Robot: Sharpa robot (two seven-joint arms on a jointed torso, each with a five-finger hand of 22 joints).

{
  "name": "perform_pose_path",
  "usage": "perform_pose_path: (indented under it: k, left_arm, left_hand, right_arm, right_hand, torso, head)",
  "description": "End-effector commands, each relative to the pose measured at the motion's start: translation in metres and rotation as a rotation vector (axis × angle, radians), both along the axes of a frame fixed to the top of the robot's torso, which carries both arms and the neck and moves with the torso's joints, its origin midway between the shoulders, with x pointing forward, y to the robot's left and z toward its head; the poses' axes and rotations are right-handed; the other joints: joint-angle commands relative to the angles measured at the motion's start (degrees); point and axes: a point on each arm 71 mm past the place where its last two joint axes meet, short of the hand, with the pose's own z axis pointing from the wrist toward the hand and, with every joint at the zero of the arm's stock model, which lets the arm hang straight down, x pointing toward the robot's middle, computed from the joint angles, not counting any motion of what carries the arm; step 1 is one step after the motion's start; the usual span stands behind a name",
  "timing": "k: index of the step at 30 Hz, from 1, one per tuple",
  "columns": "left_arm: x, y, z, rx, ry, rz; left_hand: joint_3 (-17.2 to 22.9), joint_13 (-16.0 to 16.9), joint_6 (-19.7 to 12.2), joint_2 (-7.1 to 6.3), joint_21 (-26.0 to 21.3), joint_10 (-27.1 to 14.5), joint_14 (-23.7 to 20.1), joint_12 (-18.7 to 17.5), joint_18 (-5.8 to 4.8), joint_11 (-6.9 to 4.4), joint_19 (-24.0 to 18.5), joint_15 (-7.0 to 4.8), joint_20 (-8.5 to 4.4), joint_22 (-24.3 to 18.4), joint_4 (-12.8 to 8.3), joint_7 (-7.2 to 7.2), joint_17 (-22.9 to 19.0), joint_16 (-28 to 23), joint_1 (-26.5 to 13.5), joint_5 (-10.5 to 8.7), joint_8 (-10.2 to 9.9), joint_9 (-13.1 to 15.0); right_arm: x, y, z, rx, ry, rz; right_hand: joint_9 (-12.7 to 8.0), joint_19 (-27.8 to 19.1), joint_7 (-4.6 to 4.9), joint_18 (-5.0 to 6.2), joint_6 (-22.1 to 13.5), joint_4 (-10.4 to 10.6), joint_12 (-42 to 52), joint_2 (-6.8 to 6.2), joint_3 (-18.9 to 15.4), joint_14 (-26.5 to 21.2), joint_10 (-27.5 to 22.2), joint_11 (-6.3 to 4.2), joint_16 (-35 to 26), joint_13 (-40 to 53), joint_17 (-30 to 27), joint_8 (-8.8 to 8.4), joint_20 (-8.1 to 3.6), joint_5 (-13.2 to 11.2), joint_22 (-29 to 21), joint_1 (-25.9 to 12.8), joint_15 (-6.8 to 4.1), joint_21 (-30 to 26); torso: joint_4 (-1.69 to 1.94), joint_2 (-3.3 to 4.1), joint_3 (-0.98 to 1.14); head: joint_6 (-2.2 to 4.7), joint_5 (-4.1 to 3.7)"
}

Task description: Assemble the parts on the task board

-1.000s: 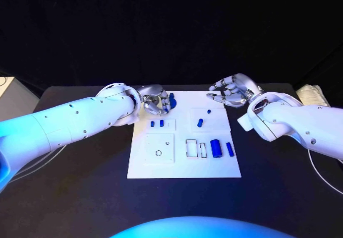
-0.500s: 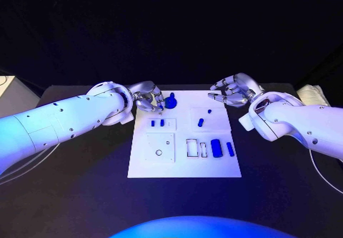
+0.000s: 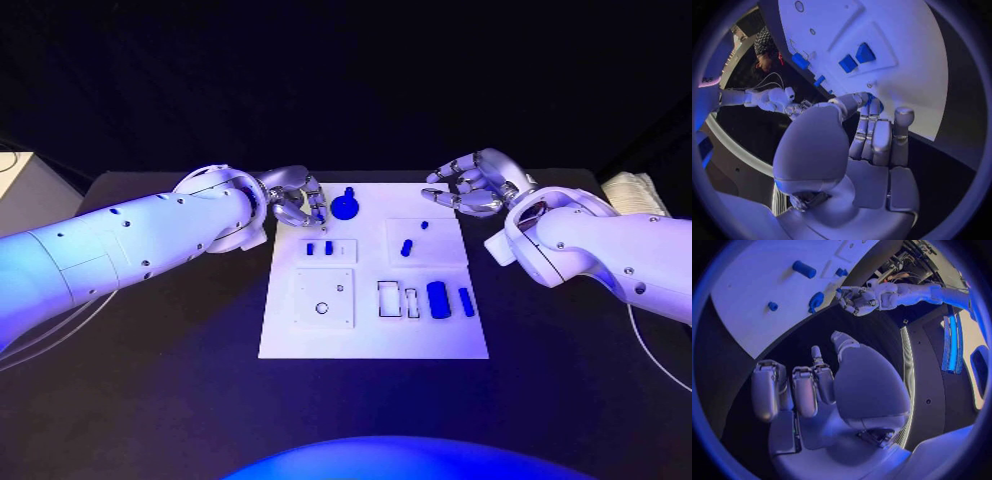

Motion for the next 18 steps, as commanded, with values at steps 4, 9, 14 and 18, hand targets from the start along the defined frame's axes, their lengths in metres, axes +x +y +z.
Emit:
perform_pose_path:
  k: [4,9,14,18]
  left_arm:
    - [0.0025,0.0005,-0.0016,0.033,-0.005,0.011]
    - [0.0026,0.0005,-0.0036,0.042,0.010,0.006]
    - [0.0025,-0.0003,-0.0052,0.050,0.021,0.000]
    - [0.0023,-0.0020,-0.0068,0.056,0.029,-0.005]
  left_hand:
    - [-0.3,0.1,0.5,-0.11,0.3,0.6,0.3,-0.3,-0.58,-0.03,0.5,-0.10,-0.04,0.1,-0.2,-0.15,0.0,0.2,-0.5,0.36,-0.2,0.1]
    - [-0.3,0.1,0.5,-0.13,0.4,0.6,0.4,-0.3,-0.59,-0.05,0.5,-0.12,-0.06,0.1,-0.2,-0.17,0.1,0.2,-0.4,0.37,-0.2,0.2]
    - [-0.3,0.1,0.5,-0.14,0.4,0.7,0.4,-0.4,-0.59,-0.05,0.5,-0.13,-0.06,0.1,-0.2,-0.17,0.1,0.2,-0.4,0.36,-0.3,0.2]
    - [-0.3,0.1,0.5,-0.14,0.4,0.7,0.4,-0.4,-0.59,-0.05,0.5,-0.13,-0.06,0.1,-0.2,-0.17,0.1,0.2,-0.4,0.36,-0.3,0.2]
  right_arm:
    - [-0.0004,0.0009,0.0007,0.002,-0.011,0.010]
    - [-0.0003,0.0008,0.0006,0.002,-0.011,0.009]
    - [-0.0001,0.0011,0.0006,0.002,-0.011,0.010]
    - [-0.0001,0.0013,0.0005,0.002,-0.011,0.010]
  right_hand:
    - [-0.1,1.6,-0.36,0.28,0.2,0.1,0.0,0.07,0.3,3.8,-0.1,-0.24,-0.3,8.7,6.4,0.27,-0.40,0.3,8.7,-0.4,-0.33,-0.2]
    - [-0.1,1.6,-0.36,0.28,0.2,0.1,0.0,0.07,0.3,3.8,-0.1,-0.24,-0.3,8.7,6.4,0.27,-0.40,0.3,8.7,-0.4,-0.33,-0.2]
    - [-0.1,1.6,-0.37,0.26,0.2,0.1,0.0,0.13,0.5,3.8,0.0,-0.25,-0.3,8.7,6.4,0.29,-0.41,0.4,8.7,-0.4,-0.35,-0.1]
    - [-0.1,1.6,-0.37,0.26,0.2,0.1,0.0,0.13,0.5,3.8,0.0,-0.25,-0.3,8.7,6.4,0.29,-0.41,0.4,8.7,-0.4,-0.35,-0.1]
  torso:
    - [-0.16,0.06,0.02]
    - [-0.04,0.04,0.06]
    - [-0.02,-0.03,0.04]
    - [-0.07,0.01,0.02]
  head:
    - [-0.05,0.12]
    - [-0.15,0.00]
    - [-0.24,-0.02]
    - [-0.20,0.00]
